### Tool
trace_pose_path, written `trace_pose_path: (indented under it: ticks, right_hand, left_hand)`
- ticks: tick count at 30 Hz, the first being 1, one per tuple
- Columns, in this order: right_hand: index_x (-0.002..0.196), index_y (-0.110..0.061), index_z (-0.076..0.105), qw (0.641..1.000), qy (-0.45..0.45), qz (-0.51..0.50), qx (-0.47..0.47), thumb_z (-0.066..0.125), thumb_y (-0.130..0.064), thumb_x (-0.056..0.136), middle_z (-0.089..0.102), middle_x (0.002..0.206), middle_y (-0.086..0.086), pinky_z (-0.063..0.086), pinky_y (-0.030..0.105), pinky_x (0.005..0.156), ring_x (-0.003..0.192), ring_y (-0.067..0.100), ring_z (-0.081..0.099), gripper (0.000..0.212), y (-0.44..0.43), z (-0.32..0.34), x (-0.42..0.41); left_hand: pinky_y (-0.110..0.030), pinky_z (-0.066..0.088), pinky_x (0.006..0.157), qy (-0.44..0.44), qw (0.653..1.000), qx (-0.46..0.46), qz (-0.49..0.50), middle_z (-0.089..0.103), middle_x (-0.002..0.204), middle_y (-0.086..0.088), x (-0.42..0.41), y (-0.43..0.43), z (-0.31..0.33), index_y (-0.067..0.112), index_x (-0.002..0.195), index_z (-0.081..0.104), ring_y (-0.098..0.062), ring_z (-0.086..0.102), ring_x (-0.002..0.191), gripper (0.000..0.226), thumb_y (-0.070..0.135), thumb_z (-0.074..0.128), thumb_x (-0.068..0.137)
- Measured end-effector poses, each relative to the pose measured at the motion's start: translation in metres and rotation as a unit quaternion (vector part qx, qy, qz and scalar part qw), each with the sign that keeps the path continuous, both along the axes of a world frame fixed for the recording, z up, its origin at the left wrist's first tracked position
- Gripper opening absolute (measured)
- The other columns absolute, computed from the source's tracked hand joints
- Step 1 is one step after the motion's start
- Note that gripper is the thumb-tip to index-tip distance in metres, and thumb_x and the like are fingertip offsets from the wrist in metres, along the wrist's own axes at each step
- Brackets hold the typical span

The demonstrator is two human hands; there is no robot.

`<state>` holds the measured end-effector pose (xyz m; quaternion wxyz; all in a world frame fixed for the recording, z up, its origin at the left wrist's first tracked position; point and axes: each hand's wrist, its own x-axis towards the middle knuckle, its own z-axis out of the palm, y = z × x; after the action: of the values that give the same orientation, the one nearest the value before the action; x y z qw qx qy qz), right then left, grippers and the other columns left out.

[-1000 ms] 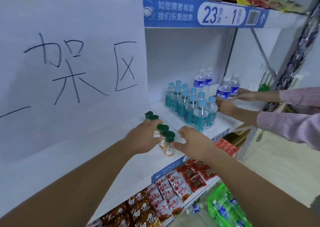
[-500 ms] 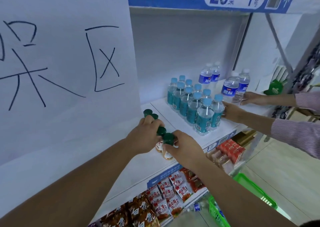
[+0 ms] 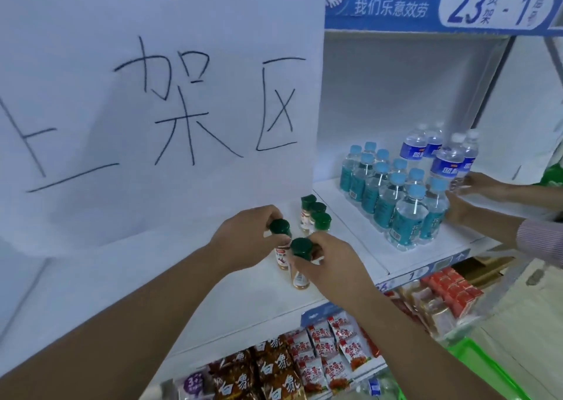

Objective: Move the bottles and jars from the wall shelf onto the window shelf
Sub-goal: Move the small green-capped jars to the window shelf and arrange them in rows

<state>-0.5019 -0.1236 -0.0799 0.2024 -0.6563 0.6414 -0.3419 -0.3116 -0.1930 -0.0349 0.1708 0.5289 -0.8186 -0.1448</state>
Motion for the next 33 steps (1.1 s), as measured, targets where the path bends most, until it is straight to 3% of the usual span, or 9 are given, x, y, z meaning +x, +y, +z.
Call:
trace_pose_path:
  ticks: [5,8,11,17,24,29,33]
  right_hand:
    - [0.089,-0.032,0.060,0.996,-0.008,0.090,-0.010,0.068,-0.064,0.085,0.068,0.084,-0.009,0.058,0.041,0.075,0.079,0.009,0.065,0.033,-0.002,0.010,0.069]
    - [0.090,-0.033,0.061,0.988,-0.009,0.155,-0.012,0.061,-0.075,0.078,0.069,0.086,-0.012,0.059,0.042,0.080,0.083,0.009,0.066,0.044,0.001,0.017,0.118]
    - [0.090,-0.034,0.063,0.975,-0.027,0.218,-0.005,0.065,-0.072,0.078,0.071,0.086,-0.014,0.061,0.042,0.080,0.082,0.008,0.068,0.039,0.009,0.021,0.171]
    - [0.091,-0.035,0.065,0.936,-0.049,0.348,0.016,0.070,-0.064,0.077,0.071,0.086,-0.017,0.060,0.037,0.079,0.082,0.005,0.067,0.033,0.050,0.027,0.274]
    - [0.087,-0.026,0.066,0.889,-0.089,0.449,0.026,0.073,-0.056,0.075,0.070,0.081,-0.006,0.058,0.043,0.078,0.078,0.014,0.065,0.033,0.116,0.037,0.385]
    - [0.088,-0.028,0.066,0.861,-0.083,0.501,0.012,0.073,-0.055,0.077,0.069,0.081,-0.010,0.056,0.030,0.073,0.077,0.008,0.063,0.030,0.165,0.047,0.461]
    - [0.090,-0.029,0.067,0.841,-0.091,0.533,0.019,0.073,-0.054,0.077,0.071,0.084,-0.010,0.059,0.033,0.075,0.081,0.010,0.066,0.029,0.207,0.052,0.521]
  left_hand:
    - [-0.038,0.054,0.092,0.042,0.996,-0.002,0.082,0.067,0.103,0.022,0.083,0.038,0.012,0.046,0.107,0.059,-0.003,0.062,0.102,0.027,0.062,0.058,0.085]
    - [-0.033,0.052,0.095,0.062,0.987,-0.008,0.150,0.067,0.108,0.021,0.133,0.069,0.018,0.046,0.117,0.062,-0.004,0.063,0.106,0.031,0.058,0.061,0.089]
    - [-0.027,0.049,0.097,0.089,0.971,-0.024,0.219,0.066,0.113,0.019,0.182,0.102,0.021,0.039,0.130,0.062,-0.002,0.061,0.107,0.041,0.052,0.067,0.091]
    - [-0.033,0.053,0.093,0.105,0.945,-0.045,0.307,0.066,0.107,0.023,0.279,0.181,0.021,0.041,0.119,0.062,0.005,0.060,0.102,0.034,0.053,0.070,0.088]
    - [-0.023,0.048,0.080,0.111,0.911,-0.063,0.393,0.068,0.103,0.025,0.381,0.279,0.024,0.043,0.110,0.065,0.006,0.062,0.099,0.030,0.055,0.072,0.084]
    - [-0.027,0.052,0.084,0.114,0.886,-0.077,0.444,0.069,0.106,0.025,0.450,0.346,0.030,0.043,0.112,0.064,0.004,0.063,0.102,0.040,0.064,0.068,0.078]
    - [-0.025,0.051,0.084,0.110,0.867,-0.088,0.479,0.070,0.105,0.023,0.502,0.401,0.037,0.041,0.113,0.065,0.004,0.064,0.101,0.037,0.059,0.073,0.082]
